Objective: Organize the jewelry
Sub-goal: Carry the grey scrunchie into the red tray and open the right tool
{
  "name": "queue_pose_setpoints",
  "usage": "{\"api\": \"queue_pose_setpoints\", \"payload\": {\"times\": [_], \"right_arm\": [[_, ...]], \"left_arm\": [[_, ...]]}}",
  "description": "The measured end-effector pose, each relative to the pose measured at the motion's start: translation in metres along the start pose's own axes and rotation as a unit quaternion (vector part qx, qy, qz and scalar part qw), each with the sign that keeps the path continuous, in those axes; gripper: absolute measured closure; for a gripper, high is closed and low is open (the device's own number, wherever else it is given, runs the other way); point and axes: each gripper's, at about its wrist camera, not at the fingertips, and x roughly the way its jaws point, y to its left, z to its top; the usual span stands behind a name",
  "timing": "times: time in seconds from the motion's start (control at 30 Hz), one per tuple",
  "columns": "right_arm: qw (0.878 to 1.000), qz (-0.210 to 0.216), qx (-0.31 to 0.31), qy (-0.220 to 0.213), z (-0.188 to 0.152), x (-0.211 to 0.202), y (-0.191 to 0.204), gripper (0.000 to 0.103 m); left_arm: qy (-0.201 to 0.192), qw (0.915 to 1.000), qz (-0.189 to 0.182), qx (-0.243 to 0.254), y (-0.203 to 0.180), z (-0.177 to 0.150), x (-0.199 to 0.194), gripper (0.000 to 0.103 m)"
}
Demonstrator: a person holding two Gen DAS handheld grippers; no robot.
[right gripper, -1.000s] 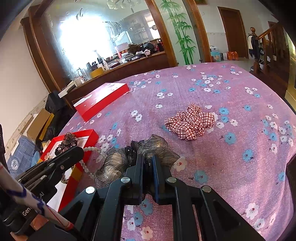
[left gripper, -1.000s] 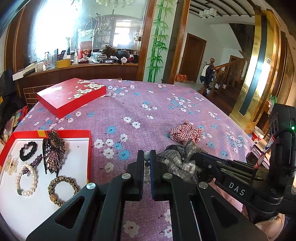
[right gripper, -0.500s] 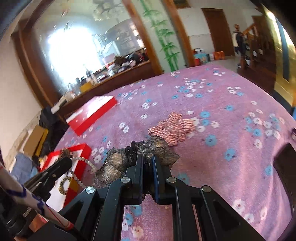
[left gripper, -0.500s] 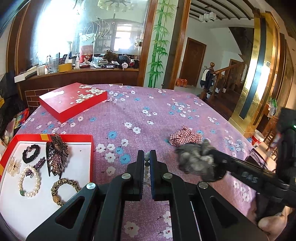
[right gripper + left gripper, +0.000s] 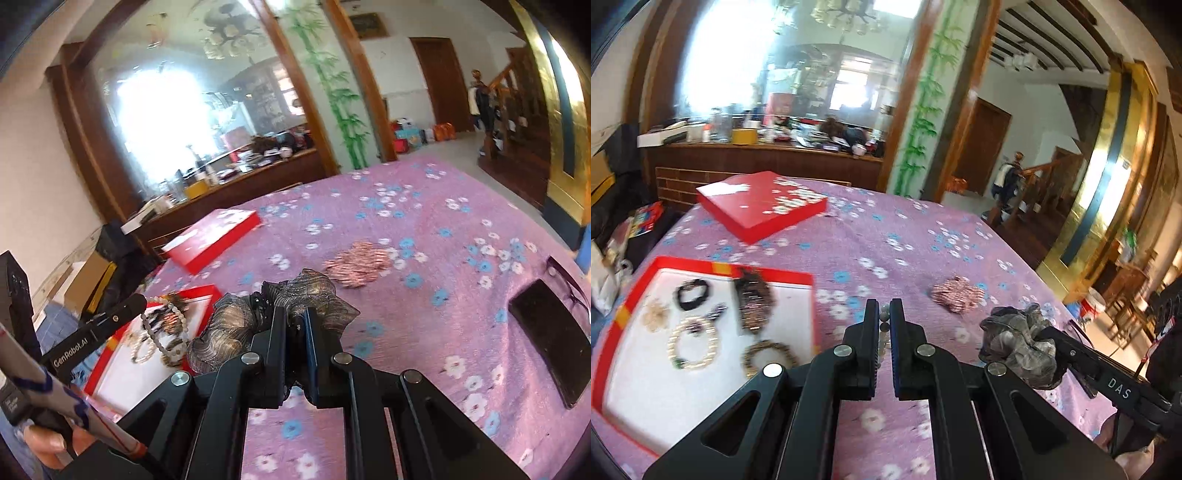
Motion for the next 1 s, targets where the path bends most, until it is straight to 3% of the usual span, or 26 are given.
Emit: {"api": "queue_pose_setpoints", "payload": {"times": [0.23,0.43,0.6,0.73,1.0], "right_arm": [[0.997,0.049,-0.054,0.033,-0.017,0.016,0.056,0.093],[0.989,0.084,-0.098,0.074,-0.037,0.041,0.101,0.093],[0.98,0.108,-0.128,0.106,-0.048,0.065,0.139,0.093],[0.974,0.119,-0.138,0.132,-0.054,0.086,0.163,0.092],[0.965,0.116,-0.163,0.167,-0.068,0.134,0.194,0.092]], "left_arm": [[-0.028,0.9969,0.064,-0.036,0.072,-0.004,-0.044,0.098],[-0.026,0.9863,0.132,-0.096,0.157,-0.022,-0.056,0.098],[-0.012,0.9786,0.135,-0.154,0.214,-0.035,-0.048,0.098],[-0.006,0.9792,0.107,-0.172,0.223,-0.041,-0.035,0.098],[0.032,0.9837,0.115,-0.135,0.205,-0.047,-0.007,0.098]]}}
